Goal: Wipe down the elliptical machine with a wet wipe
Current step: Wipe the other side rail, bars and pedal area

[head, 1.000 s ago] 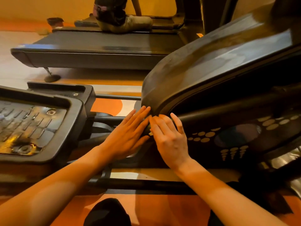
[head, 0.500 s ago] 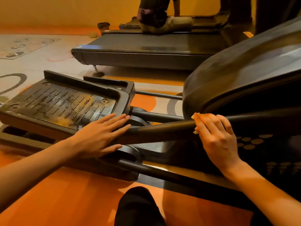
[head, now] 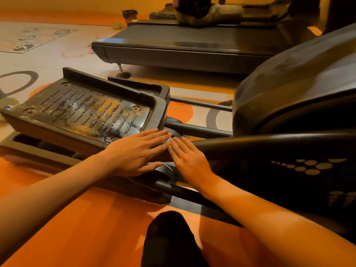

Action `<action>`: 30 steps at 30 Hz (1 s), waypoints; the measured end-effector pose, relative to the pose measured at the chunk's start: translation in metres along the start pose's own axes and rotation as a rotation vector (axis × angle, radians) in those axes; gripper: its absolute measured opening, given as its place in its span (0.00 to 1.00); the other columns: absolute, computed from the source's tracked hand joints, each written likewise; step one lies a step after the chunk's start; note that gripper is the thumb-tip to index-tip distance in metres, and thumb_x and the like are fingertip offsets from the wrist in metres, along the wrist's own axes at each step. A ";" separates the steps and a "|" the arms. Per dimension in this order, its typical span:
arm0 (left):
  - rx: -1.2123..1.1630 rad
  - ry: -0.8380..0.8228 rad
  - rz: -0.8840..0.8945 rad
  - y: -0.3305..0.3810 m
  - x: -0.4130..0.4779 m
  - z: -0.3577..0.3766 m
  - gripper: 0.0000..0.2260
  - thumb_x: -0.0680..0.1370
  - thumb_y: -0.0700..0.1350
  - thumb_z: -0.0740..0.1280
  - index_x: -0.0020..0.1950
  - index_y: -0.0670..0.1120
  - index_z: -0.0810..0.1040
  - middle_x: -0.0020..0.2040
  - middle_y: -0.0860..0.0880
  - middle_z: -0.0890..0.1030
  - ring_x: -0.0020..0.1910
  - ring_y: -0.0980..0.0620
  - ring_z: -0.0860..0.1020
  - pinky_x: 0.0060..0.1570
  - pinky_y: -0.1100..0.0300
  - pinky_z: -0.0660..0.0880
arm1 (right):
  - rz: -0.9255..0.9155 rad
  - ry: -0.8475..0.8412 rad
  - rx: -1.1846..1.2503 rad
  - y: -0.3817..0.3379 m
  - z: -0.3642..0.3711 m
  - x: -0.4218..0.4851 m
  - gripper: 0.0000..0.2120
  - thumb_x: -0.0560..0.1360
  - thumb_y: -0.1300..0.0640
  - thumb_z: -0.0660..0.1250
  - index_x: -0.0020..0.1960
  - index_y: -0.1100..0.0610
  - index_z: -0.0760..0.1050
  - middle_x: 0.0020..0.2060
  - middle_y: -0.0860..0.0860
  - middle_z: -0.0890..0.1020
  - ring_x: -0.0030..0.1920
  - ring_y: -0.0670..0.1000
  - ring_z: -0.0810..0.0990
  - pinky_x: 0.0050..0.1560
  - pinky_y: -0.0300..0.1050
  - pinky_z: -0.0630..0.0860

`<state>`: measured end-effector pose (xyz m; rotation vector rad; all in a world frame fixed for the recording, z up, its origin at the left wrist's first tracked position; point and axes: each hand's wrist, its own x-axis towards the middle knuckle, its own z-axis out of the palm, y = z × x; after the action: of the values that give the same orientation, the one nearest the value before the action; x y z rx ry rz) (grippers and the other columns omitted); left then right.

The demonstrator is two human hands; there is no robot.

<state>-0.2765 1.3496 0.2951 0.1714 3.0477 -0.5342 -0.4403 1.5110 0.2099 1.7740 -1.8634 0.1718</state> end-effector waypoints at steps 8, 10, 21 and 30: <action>0.011 0.006 -0.004 -0.003 0.002 0.004 0.31 0.86 0.65 0.46 0.83 0.47 0.59 0.83 0.42 0.56 0.83 0.45 0.54 0.80 0.45 0.50 | -0.184 0.005 -0.162 0.120 -0.071 -0.085 0.24 0.82 0.71 0.56 0.78 0.64 0.66 0.77 0.60 0.68 0.78 0.60 0.66 0.78 0.60 0.62; 0.011 -0.004 -0.009 -0.002 0.003 0.004 0.32 0.86 0.65 0.45 0.82 0.47 0.61 0.82 0.42 0.59 0.83 0.44 0.56 0.79 0.44 0.52 | -0.219 0.019 -0.227 0.150 -0.091 -0.107 0.23 0.84 0.70 0.58 0.78 0.64 0.66 0.78 0.59 0.67 0.78 0.59 0.66 0.76 0.59 0.64; -0.034 -0.116 -0.041 0.002 0.004 -0.009 0.34 0.85 0.66 0.41 0.82 0.45 0.63 0.82 0.41 0.62 0.83 0.44 0.56 0.80 0.46 0.52 | -0.518 0.025 -0.211 0.062 -0.008 -0.021 0.26 0.82 0.70 0.43 0.76 0.63 0.68 0.72 0.58 0.75 0.76 0.59 0.70 0.78 0.56 0.56; -0.017 -0.095 -0.036 -0.001 0.003 -0.005 0.32 0.86 0.65 0.44 0.85 0.48 0.54 0.82 0.41 0.62 0.83 0.44 0.57 0.80 0.42 0.56 | -0.551 0.044 -0.303 0.128 -0.055 -0.063 0.28 0.78 0.70 0.60 0.77 0.62 0.64 0.74 0.57 0.73 0.75 0.58 0.70 0.78 0.57 0.60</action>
<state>-0.2801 1.3506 0.2996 0.0884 2.9670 -0.5035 -0.5475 1.6065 0.2618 1.9618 -1.2285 -0.2632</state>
